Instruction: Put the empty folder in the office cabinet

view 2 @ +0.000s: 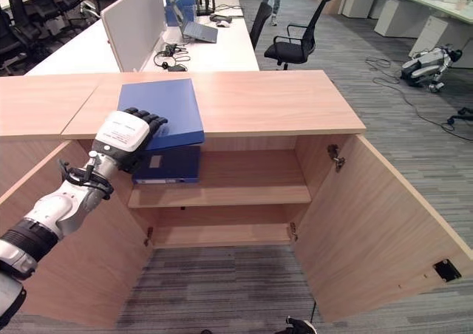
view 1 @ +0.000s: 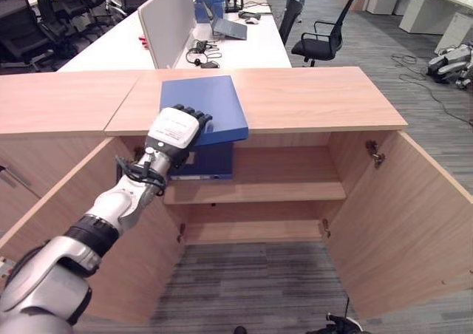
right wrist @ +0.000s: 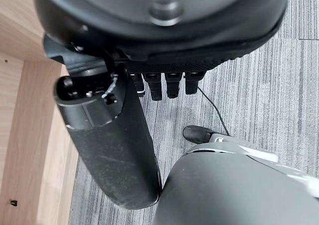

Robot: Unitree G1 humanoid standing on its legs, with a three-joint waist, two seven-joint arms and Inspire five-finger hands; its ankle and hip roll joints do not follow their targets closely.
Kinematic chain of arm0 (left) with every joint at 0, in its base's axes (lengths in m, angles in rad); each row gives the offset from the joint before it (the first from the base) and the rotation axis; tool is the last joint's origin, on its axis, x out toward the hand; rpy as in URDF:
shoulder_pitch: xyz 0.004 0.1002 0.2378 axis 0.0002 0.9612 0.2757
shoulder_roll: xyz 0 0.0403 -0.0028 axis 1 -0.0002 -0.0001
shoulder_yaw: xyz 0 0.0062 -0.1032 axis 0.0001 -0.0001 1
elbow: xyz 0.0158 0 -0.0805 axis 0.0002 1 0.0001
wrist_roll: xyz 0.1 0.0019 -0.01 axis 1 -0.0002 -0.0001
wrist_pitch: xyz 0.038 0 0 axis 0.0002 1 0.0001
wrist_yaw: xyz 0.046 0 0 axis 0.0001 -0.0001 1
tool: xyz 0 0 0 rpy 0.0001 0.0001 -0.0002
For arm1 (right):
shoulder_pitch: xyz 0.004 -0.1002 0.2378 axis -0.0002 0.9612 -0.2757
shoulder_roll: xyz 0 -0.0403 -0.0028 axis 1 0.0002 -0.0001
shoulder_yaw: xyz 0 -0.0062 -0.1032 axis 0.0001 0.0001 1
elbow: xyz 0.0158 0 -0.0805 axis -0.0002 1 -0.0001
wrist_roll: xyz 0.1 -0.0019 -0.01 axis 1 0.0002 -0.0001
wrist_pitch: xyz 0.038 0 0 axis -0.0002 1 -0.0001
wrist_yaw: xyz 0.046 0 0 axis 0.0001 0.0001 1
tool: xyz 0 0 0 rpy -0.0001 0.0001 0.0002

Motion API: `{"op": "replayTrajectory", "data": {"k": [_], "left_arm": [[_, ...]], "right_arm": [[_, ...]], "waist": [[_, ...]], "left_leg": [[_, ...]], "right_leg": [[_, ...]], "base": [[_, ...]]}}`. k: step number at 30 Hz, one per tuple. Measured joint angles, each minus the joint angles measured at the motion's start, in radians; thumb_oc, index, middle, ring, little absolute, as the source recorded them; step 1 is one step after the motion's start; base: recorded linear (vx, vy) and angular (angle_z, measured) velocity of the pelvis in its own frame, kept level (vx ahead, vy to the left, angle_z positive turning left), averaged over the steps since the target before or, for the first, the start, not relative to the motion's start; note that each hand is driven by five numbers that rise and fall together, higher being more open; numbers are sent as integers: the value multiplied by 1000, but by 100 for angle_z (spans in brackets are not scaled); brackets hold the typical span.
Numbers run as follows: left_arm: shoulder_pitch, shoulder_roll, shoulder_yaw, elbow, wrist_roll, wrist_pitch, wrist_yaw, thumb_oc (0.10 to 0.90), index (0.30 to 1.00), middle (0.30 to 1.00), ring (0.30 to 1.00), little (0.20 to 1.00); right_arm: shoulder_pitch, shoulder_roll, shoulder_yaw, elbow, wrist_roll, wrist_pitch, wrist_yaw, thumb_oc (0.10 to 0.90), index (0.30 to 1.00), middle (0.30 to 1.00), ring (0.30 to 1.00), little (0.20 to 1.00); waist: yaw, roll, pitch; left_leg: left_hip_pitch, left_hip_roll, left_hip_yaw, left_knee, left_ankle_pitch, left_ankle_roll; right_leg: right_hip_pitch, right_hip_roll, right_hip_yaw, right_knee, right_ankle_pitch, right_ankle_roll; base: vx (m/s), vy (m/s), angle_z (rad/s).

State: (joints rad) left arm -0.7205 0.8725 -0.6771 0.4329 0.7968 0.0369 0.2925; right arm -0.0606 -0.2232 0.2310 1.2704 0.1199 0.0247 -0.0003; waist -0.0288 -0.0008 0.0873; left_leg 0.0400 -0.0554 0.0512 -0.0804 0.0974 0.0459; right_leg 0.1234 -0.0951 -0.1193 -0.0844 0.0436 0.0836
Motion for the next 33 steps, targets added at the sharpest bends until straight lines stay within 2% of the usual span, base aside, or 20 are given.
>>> {"op": "replayTrajectory", "data": {"k": [2, 4, 5, 8, 12, 13, 21, 29, 30, 31, 32, 33], "left_arm": [[-16, 0, -18, 18, 9, 1, 2, 800, 900, 900, 900, 900], [-32, 0, -38, 42, 30, 2, 3, 588, 582, 582, 582, 582], [-34, 0, -38, 51, 38, 4, 3, 400, 300, 300, 300, 300], [-35, 0, -38, 62, 44, 11, 18, 400, 300, 300, 300, 300], [-46, -12, -27, 68, 44, 51, 65, 400, 300, 300, 300, 300], [-47, -12, -26, 69, 48, 52, 68, 400, 300, 300, 300, 300], [-46, -33, -18, 69, 74, 66, 94, 400, 300, 300, 300, 300], [-40, -64, 1, 69, 73, 71, 96, 400, 300, 300, 300, 300], [-29, -77, 23, 62, 71, 71, 95, 400, 300, 300, 300, 300], [39, -118, 114, -10, 54, 74, 96, 400, 300, 300, 300, 300], [104, -136, 147, -97, 36, 65, 100, 400, 300, 300, 300, 300], [218, -141, 242, -232, 33, 73, 92, 400, 300, 300, 300, 300]], "right_arm": [[-1, 0, 0, 0, 0, 0, 0, 800, 900, 900, 900, 900], [-1, -1, 0, 2, 0, 0, 0, 800, 900, 900, 900, 900], [-3, -1, 0, 2, 0, 0, 0, 800, 900, 900, 900, 900], [-7, -2, -1, 11, 0, -1, 0, 800, 900, 900, 900, 900], [-18, -2, -8, 40, 0, 1, -4, 800, 900, 900, 900, 900], [-17, -5, -9, 40, 0, 2, -9, 800, 900, 900, 900, 900], [-17, -16, -18, 63, 0, 4, -24, 800, 900, 900, 900, 900], [-12, -16, -21, 68, 0, 6, -32, 800, 900, 900, 900, 900], [-12, -16, -21, 68, 0, 7, -33, 800, 900, 900, 900, 900], [-7, -15, -28, 64, 0, 7, -37, 800, 900, 900, 900, 900], [-6, -7, -32, 46, 0, 13, -42, 800, 900, 900, 900, 900], [4, -6, -4, -17, -2, 42, -54, 800, 900, 900, 900, 900]], "waist": [[-2, 0, 0], [-2, 1, 0], [-2, 1, 0], [-3, 1, 0], [0, 1, -1], [0, 5, -3], [1, 19, -15], [3, 21, -18], [3, 22, -18], [5, 23, -20], [17, 22, -21], [5, 21, -21]], "left_leg": [[0, 0, 0, 0, 0, 0], [0, 0, 0, 0, 0, 0], [0, 0, 0, 0, 0, 0], [0, 0, 0, 0, 0, 0], [8, -1, -2, 0, -1, -1], [11, -1, -2, 0, -7, -9], [13, -3, -3, -3, -8, -8], [18, -4, -7, 0, -8, -8], [18, -4, -9, -1, -8, -8], [18, -5, -10, -1, -9, -8], [17, -6, -15, -3, -9, -8], [16, -7, -15, -4, -13, -10]], "right_leg": [[0, 0, 0, 0, 0, 0], [0, 0, -1, 0, 0, 0], [0, 0, -1, 0, 0, 0], [0, 0, -1, 0, 1, -1], [5, -1, -3, 0, 0, 0], [8, -1, -3, 0, -1, 1], [11, -2, -5, 0, 0, -1], [23, -3, -11, -1, 0, -1], [23, -3, -12, -1, 0, -1], [24, -4, -14, -1, 0, 0], [26, -3, -20, -1, 0, 0], [22, -6, -25, -2, 0, 0]], "base": [[0, 0, 0], [0, 0, 0], [0, 0, 0], [0, 0, 0], [0, 0, 0], [0, 0, 0], [0, 0, 0], [5, 3, 1], [9, 8, 4], [17, 2, 6], [0, 0, 0], [0, 0, 0]]}}
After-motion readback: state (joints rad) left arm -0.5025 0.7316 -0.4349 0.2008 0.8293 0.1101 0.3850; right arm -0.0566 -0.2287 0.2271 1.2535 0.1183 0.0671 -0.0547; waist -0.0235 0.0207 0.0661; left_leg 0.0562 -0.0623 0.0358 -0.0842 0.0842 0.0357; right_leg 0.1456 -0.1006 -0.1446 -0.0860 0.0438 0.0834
